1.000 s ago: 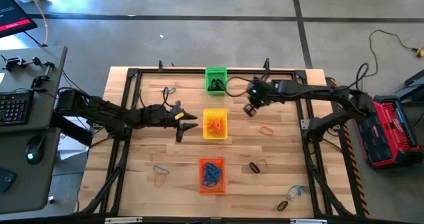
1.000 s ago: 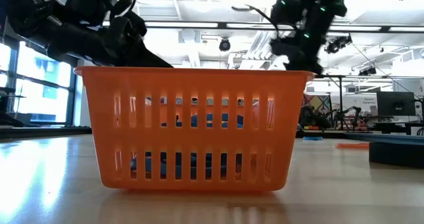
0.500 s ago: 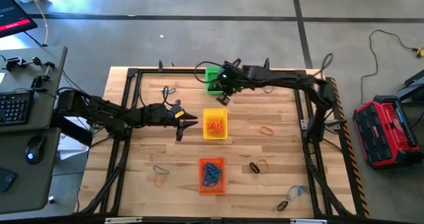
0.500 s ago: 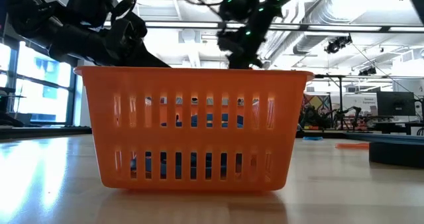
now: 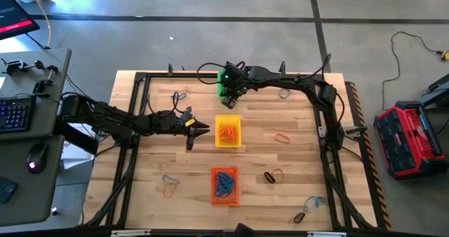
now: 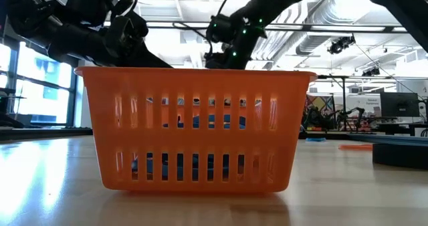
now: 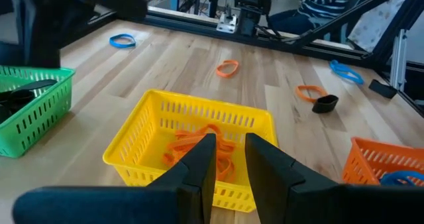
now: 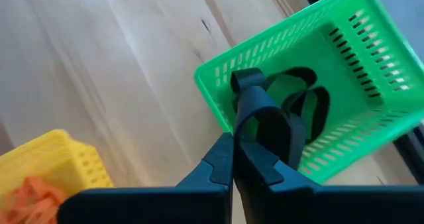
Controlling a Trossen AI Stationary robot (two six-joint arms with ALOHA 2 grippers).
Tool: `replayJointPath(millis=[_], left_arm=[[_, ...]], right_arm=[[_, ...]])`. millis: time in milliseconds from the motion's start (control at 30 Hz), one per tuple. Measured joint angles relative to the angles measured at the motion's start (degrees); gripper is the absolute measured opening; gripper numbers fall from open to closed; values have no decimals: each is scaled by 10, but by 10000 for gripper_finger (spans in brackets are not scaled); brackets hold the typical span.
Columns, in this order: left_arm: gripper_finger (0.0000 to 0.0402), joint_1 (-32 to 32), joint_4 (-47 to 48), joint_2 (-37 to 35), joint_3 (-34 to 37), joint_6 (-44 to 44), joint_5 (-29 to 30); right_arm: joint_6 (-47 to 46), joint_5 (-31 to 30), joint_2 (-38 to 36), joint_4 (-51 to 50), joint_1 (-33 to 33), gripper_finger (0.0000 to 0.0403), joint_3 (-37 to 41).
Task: Sort rubber bands into baskets
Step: Put the black rubber band into the green bin
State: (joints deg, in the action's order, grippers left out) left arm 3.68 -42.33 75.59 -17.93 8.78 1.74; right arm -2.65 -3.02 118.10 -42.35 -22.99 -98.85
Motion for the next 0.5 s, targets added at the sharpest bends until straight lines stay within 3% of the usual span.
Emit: replayJointPath(millis=[500], left_arm=[[72, 0, 0, 0, 0, 0, 0]], right_arm=[[-58, -25, 63, 86, -12, 0, 0]])
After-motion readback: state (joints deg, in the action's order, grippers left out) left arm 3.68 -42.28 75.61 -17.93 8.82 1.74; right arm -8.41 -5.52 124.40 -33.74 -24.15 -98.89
